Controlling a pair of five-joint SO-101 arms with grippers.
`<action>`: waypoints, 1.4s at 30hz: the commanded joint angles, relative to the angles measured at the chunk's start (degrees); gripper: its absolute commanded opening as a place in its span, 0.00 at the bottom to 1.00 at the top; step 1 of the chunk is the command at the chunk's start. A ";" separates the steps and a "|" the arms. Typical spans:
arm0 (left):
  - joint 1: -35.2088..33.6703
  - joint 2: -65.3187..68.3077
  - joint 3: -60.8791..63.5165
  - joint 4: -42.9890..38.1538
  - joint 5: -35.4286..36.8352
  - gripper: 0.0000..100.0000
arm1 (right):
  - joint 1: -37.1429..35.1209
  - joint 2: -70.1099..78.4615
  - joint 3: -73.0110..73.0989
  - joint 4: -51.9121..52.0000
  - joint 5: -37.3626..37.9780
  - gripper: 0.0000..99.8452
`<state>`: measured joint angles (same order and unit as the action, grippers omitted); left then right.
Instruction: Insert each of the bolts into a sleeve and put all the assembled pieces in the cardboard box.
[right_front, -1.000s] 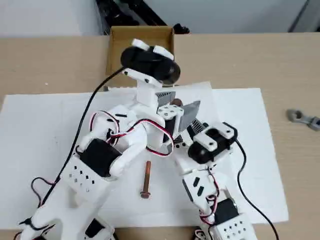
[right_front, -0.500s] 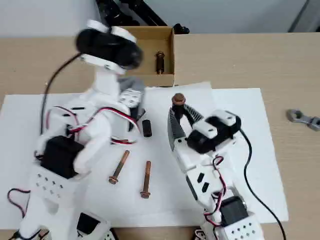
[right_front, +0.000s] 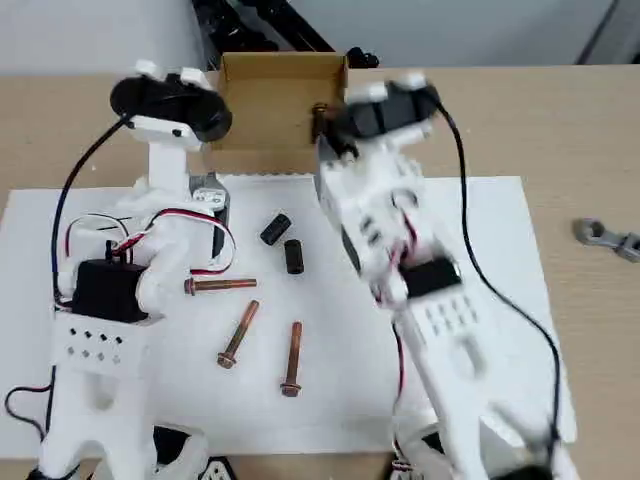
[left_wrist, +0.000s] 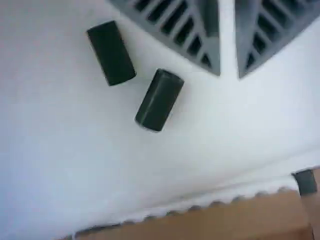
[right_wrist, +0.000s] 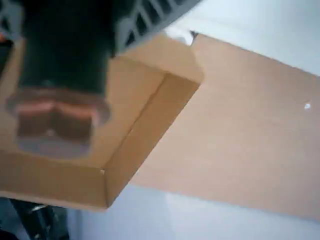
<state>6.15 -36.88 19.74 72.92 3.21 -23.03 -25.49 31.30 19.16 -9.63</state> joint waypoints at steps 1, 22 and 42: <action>-1.14 -1.23 0.48 -1.41 -1.41 0.00 | 1.54 11.38 -15.74 -0.04 -0.70 0.00; -5.54 -1.23 4.35 -2.64 -3.43 0.01 | 5.41 69.49 -68.84 -0.40 -0.88 0.00; -5.45 -1.23 4.53 -2.11 -3.43 0.01 | 5.23 83.21 -80.79 8.57 -0.70 0.18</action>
<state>0.53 -36.88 24.57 71.78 -0.40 -18.20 59.25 -46.15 24.26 -9.89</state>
